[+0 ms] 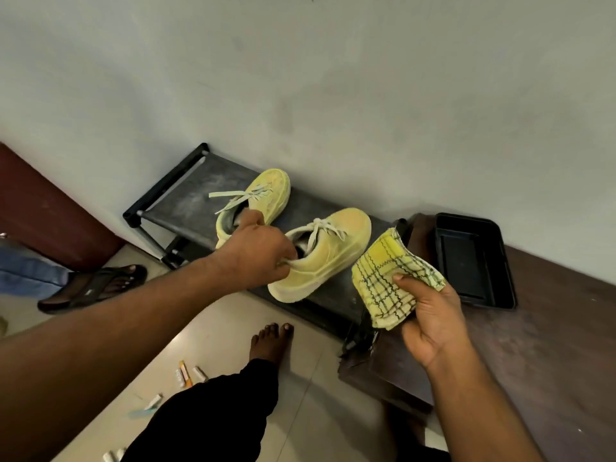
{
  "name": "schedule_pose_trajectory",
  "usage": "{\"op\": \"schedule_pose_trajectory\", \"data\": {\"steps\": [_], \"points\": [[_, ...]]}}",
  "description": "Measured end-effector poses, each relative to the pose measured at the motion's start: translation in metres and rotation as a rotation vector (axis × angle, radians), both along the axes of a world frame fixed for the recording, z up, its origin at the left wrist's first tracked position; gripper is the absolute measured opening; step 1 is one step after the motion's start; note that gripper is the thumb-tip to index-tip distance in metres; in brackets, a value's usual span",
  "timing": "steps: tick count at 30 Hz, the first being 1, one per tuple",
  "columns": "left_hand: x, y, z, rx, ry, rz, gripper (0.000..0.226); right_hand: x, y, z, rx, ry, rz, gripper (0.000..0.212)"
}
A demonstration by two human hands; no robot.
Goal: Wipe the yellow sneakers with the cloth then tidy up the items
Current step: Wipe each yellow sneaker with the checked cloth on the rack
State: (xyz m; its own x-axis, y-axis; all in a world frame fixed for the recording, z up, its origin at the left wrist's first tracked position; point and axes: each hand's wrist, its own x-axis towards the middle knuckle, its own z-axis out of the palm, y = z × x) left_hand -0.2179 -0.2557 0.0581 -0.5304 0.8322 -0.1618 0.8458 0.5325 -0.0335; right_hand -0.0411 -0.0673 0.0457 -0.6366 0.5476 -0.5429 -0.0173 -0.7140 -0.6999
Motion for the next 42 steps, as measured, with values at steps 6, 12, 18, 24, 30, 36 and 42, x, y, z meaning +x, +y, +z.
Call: {"op": "schedule_pose_trajectory", "data": {"steps": [6, 12, 18, 24, 30, 36, 42], "points": [[-0.004, -0.022, -0.024, 0.005, 0.048, -0.034, 0.026, -0.012, -0.013, -0.005, 0.034, 0.01, 0.017, 0.03], [-0.016, -0.043, -0.043, 0.162, 0.044, 0.011, 0.04, -0.019, -0.025, -0.01, 0.041, -0.018, 0.061, 0.027], [-0.019, -0.044, -0.057, 0.259, 0.042, 0.021, 0.034, -0.028, -0.032, -0.011, 0.036, -0.03, 0.043, 0.032], [-0.025, -0.032, -0.061, 0.258, 0.02, 0.07, 0.052, -0.034, -0.037, -0.011, 0.042, -0.02, 0.069, 0.029], [-0.024, -0.019, -0.048, 0.147, -0.04, 0.104, 0.037, -0.039, -0.04, -0.009, 0.041, -0.021, 0.108, 0.033], [-0.029, -0.038, -0.034, 0.523, 0.18, 0.33, 0.036, -0.039, -0.039, -0.006, 0.041, 0.0, 0.127, 0.041], [-0.067, -0.015, -0.025, 0.062, 0.098, 0.652, 0.036, -0.037, -0.04, -0.004, 0.047, 0.003, 0.135, 0.033]]}}
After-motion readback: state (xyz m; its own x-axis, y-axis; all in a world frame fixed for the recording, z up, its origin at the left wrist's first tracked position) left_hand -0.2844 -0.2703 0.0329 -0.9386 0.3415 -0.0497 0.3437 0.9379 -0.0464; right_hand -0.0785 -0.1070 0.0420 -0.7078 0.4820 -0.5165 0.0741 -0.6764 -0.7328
